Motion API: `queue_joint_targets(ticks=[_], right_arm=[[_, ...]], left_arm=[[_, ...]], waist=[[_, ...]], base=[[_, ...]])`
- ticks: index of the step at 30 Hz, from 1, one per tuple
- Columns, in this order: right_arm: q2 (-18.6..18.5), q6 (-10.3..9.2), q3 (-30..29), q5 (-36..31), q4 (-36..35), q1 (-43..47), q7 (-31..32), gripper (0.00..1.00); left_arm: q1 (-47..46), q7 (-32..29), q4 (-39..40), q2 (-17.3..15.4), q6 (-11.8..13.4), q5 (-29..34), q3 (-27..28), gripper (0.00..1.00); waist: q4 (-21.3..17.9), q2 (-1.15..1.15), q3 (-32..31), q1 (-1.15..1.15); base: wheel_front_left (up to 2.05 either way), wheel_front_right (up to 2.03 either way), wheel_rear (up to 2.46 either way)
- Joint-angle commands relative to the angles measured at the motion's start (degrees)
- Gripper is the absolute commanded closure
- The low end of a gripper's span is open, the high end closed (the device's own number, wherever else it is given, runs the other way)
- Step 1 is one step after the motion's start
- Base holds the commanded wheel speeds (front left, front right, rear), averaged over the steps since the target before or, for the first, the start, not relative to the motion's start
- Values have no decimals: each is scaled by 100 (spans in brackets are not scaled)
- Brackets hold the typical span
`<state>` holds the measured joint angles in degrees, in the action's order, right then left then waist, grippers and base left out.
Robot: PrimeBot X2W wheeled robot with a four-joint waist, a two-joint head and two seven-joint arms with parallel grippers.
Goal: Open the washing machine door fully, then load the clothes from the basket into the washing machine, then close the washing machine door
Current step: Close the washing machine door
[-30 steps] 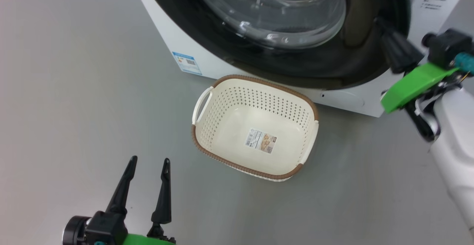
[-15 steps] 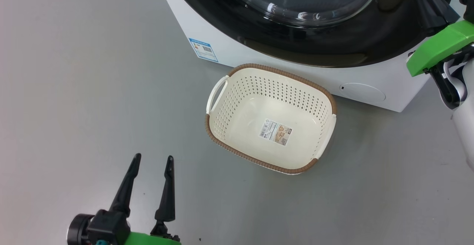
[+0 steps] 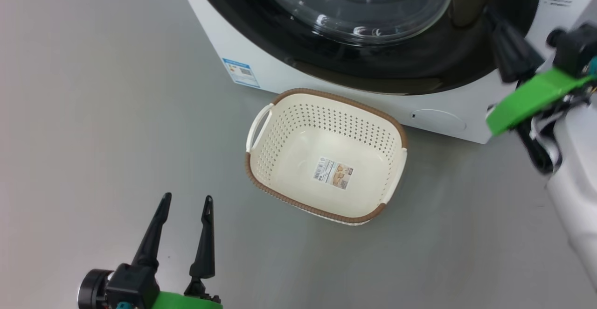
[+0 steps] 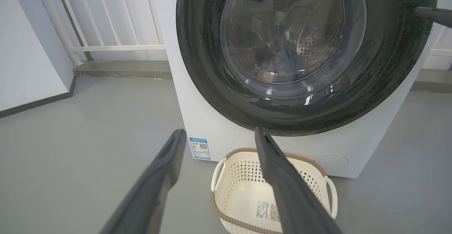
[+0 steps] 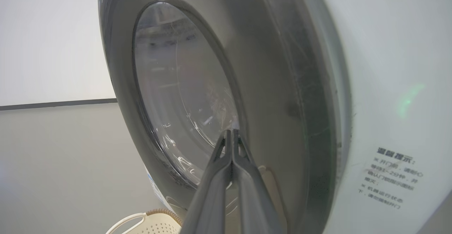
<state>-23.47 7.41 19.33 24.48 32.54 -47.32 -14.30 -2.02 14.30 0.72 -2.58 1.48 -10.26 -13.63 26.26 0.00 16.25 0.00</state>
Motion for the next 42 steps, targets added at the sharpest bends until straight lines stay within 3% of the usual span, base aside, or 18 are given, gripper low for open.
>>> queue_joint_targets(ticks=[1, 11, 12, 13, 14, 15, 32, 42], right_arm=[[59, 8, 18, 26, -220, 206, -69, 100], [264, 8, -606, 45, -1475, 1907, -69, 100], [293, 8, -679, 3, -1581, 2059, -69, 90], [334, 8, -739, -28, -1688, 2204, -68, 60], [369, 8, -790, -76, -1784, 2346, -59, 20], [416, 8, -837, -112, -1872, 2484, -35, 0], [1314, 8, -1795, -725, -2684, 4232, 142, 0], [1446, 8, -1992, -964, -3058, 4784, 282, 0]], left_arm=[[-105, 70, 72, -50, -45, 51, 222, 0], [-97, 70, -11, -147, -154, 179, 339, 0], [-101, 70, -20, -157, -162, 183, 345, 0], [-98, 70, -33, -166, -172, 181, 349, 0], [-96, 70, -43, -181, -177, 188, 353, 0], [-91, 70, -52, -194, -178, 193, 358, 0], [177, -119, -65, -485, -211, 67, 441, 0], [366, -281, 43, -626, -196, -17, 490, 0]], waist=[[-110, 0, -84, 0], [-714, 0, -345, 0], [-770, 0, -374, 0], [-825, 0, -404, 0], [-877, 0, -439, 0], [-928, 0, -473, 0], [-1768, 0, -1096, 0], [-2041, 0, -1429, 0]], base=[[0, 0, 0], [0, 0, 0], [0, 0, 0], [0, 0, 0], [0, 0, 0], [0, 0, 0], [0, 0, 0], [0, 0, 0]])
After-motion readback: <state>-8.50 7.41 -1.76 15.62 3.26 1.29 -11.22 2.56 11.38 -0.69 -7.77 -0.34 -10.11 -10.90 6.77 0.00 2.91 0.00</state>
